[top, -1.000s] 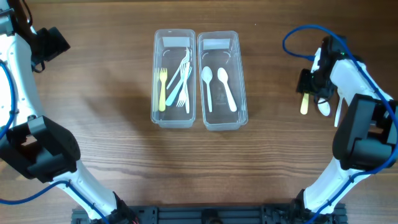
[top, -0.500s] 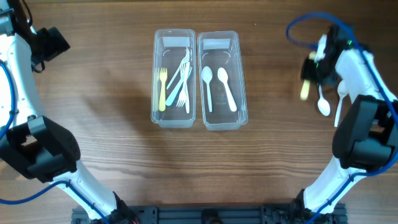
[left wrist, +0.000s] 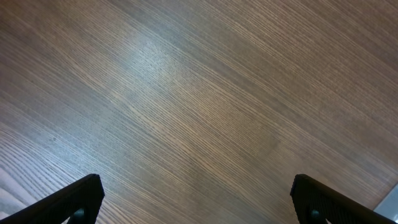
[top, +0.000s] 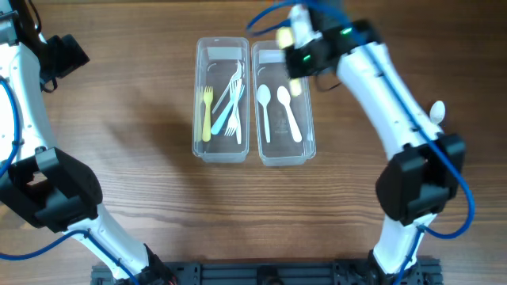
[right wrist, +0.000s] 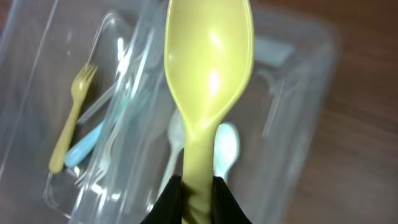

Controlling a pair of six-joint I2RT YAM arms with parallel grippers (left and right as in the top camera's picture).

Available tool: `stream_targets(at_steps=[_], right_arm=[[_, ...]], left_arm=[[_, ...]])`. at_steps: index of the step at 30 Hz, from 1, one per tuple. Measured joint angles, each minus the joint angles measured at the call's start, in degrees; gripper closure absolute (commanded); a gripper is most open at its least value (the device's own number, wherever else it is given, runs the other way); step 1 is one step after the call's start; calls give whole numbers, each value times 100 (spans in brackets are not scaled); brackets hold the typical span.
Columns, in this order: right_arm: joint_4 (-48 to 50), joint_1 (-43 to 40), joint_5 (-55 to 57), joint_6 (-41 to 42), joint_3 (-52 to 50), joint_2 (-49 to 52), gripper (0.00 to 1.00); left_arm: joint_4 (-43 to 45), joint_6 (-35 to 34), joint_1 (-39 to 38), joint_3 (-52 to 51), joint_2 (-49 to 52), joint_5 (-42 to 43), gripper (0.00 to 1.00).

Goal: Pack container
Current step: 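Carry the yellow spoon into the right container and release, then grasp the clear spoon with the right gripper and lift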

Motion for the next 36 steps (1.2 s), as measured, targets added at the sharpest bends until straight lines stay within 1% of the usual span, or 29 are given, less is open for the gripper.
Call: stream_targets(at_steps=[2,3,4,5,6,8,10,12,15,16,18,21,24,26,28,29,30,36], right_arm=[[129,229,155,127,-365,2,96],[170,260,201,205,-507,2,92],[188,262,240,269,-621,2,62],[229,243,284,299,-745,2,49],[269,212,332,332,-844,2,41],[313,162,385,334,-953,2,36],[328,133,420,227,-929,2,34],[59,105,433,199,-684,2,34],[-601,-146,516,160,262,2,34],[-841,-356,636,155,658,-7,34],[-1062,-833,857,114,1029,-90,35],[-1370,-1770,1088,-52,1075,-155,39],[-1285,-2715,1248,-308,647,-153,41],[-903,-3185,1311,-452,2,-138,41],[-577,-3390,1314,-538,-531,-111,43],[-538,-3427,1316,-570,-636,-98,44],[-365,-3519,1316,-621,-1014,-52,44],[597,-3550,1314,-732,-2251,-52,43]], left_arm=[[-2,-2,0,0,0,0,0],[-2,-2,0,0,0,-2,0],[-2,-2,0,0,0,0,0],[-2,-2,0,0,-2,0,0],[-2,-2,0,0,0,-2,0],[-2,-2,0,0,-2,-2,0],[0,-2,0,0,-2,-2,0],[-2,-2,0,0,-2,-2,0],[0,-2,0,0,0,-2,0],[2,-2,0,0,0,-2,0],[0,-2,0,0,-2,0,0],[-2,-2,0,0,0,-2,0],[-2,-2,0,0,0,0,0],[-2,-2,0,0,-2,-2,0],[-4,-2,0,0,0,-2,0],[0,-2,0,0,0,0,0],[-2,-2,0,0,-2,-2,0],[0,-2,0,0,-2,-2,0]])
